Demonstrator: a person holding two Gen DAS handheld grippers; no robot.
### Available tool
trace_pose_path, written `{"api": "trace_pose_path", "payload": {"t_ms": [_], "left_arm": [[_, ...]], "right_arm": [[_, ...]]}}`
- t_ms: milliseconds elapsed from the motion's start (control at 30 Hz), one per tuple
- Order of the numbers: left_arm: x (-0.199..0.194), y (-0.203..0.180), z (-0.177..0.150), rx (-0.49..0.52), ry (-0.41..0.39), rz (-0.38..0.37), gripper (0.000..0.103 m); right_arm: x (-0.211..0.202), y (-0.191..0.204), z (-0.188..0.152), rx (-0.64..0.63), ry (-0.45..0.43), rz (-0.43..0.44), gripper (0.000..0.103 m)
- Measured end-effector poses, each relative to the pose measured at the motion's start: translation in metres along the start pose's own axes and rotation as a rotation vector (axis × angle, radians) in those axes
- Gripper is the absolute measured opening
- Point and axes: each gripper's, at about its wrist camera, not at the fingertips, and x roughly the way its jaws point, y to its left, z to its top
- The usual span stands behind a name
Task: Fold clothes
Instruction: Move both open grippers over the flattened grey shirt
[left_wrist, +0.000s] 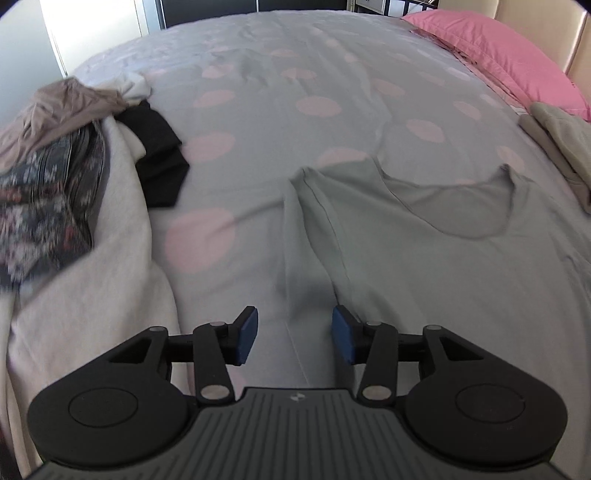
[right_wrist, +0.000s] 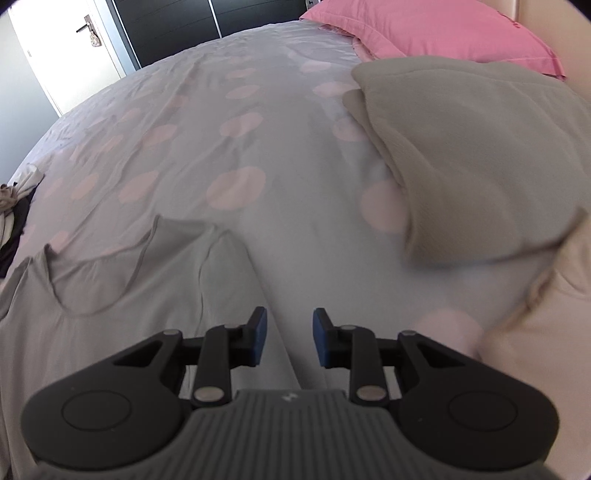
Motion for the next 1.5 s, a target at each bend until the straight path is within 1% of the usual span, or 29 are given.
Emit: {"api": "trace_pose_path", "payload": {"t_ms": [100,133,200,233,267,300,333,367,400,433,467,567,667,733,833,933,967,1000,1033,1067,1100,1133,1167,1233,1367,1400,1433,1500], "left_arm": [[-0.011,-0.007,-0.023,0.000,0.028,-0.047,0.048],[-0.013,-0.011,-0.031,0.004,0.038,-0.064,0.049],[-0.010,-0.020,-0.046,0.026,0.071,-0.074,0.051],[-0.006,-0.024,-0.051,0.042,0.095,-0.064,0.050],[-0.001,-0.027,-0.056,0.058,0.119,-0.048,0.040],[0.001,-0.029,-0.060,0.060,0.135,-0.028,0.015],[0.001,-0.027,-0.062,0.041,0.140,-0.018,0.009],[-0.004,-0.024,-0.062,0.021,0.129,-0.017,0.008],[-0.009,-0.021,-0.062,0.004,0.115,-0.018,0.005],[-0.017,-0.019,-0.061,-0.003,0.097,-0.008,0.005],[-0.026,-0.016,-0.059,-0.009,0.072,0.014,0.004],[-0.061,0.000,-0.046,-0.051,-0.042,0.072,0.004],[-0.097,0.019,-0.033,-0.078,-0.174,0.184,0.004],[-0.115,0.032,-0.027,-0.098,-0.241,0.250,0.004],[-0.125,0.046,-0.021,-0.103,-0.296,0.362,0.004],[-0.113,0.064,-0.028,-0.166,-0.244,0.346,0.006],[-0.108,0.069,-0.032,-0.198,-0.220,0.328,0.009],[-0.104,0.072,-0.036,-0.230,-0.200,0.311,0.015],[-0.100,0.076,-0.038,-0.260,-0.182,0.294,0.017],[-0.099,0.077,-0.041,-0.279,-0.178,0.280,0.024],[-0.099,0.077,-0.043,-0.289,-0.184,0.277,0.036],[-0.101,0.075,-0.044,-0.289,-0.192,0.280,0.044],[-0.103,0.072,-0.044,-0.280,-0.202,0.287,0.054],[-0.108,0.064,-0.044,-0.257,-0.221,0.298,0.055],[-0.108,0.042,-0.040,-0.207,-0.218,0.248,0.056],[-0.107,0.036,-0.040,-0.188,-0.213,0.241,0.056],[-0.105,0.029,-0.041,-0.166,-0.207,0.235,0.056],[-0.102,0.017,-0.042,-0.121,-0.194,0.227,0.056]], "right_arm": [[-0.024,-0.007,-0.017,0.009,-0.002,-0.016,0.034],[-0.032,-0.009,-0.022,0.013,-0.003,-0.021,0.036],[-0.049,-0.013,-0.033,0.019,-0.004,-0.032,0.037],[-0.057,-0.016,-0.039,0.022,-0.005,-0.037,0.037],[-0.063,-0.018,-0.044,0.029,-0.005,-0.040,0.037],[-0.069,-0.019,-0.048,0.038,-0.009,-0.043,0.037],[-0.073,-0.020,-0.051,0.041,-0.015,-0.049,0.037],[-0.077,-0.020,-0.054,0.039,-0.021,-0.056,0.037],[-0.081,-0.020,-0.057,0.037,-0.027,-0.064,0.038],[-0.085,-0.020,-0.060,0.036,-0.033,-0.071,0.038],[-0.087,-0.019,-0.063,0.027,-0.034,-0.083,0.038],[-0.081,-0.018,-0.066,0.017,-0.009,-0.117,0.039],[-0.076,-0.023,-0.065,0.060,0.011,-0.131,0.039],[-0.074,-0.025,-0.064,0.070,0.017,-0.138,0.039],[-0.071,-0.028,-0.064,0.084,0.037,-0.135,0.039],[-0.071,-0.033,-0.067,0.105,0.060,-0.131,0.039],[-0.071,-0.035,-0.067,0.116,0.064,-0.130,0.039],[-0.072,-0.037,-0.068,0.128,0.069,-0.129,0.039],[-0.073,-0.039,-0.069,0.140,0.072,-0.128,0.039],[-0.074,-0.040,-0.070,0.152,0.074,-0.125,0.039],[-0.075,-0.042,-0.072,0.164,0.077,-0.118,0.039],[-0.077,-0.044,-0.074,0.177,0.080,-0.108,0.039],[-0.078,-0.045,-0.076,0.192,0.086,-0.095,0.039],[-0.078,-0.047,-0.082,0.217,0.111,-0.074,0.043],[-0.072,-0.051,-0.097,0.239,0.182,-0.055,0.043],[-0.070,-0.052,-0.101,0.243,0.201,-0.045,0.045],[-0.069,-0.053,-0.105,0.248,0.221,-0.036,0.050],[-0.066,-0.055,-0.112,0.253,0.260,-0.032,0.053]]}}
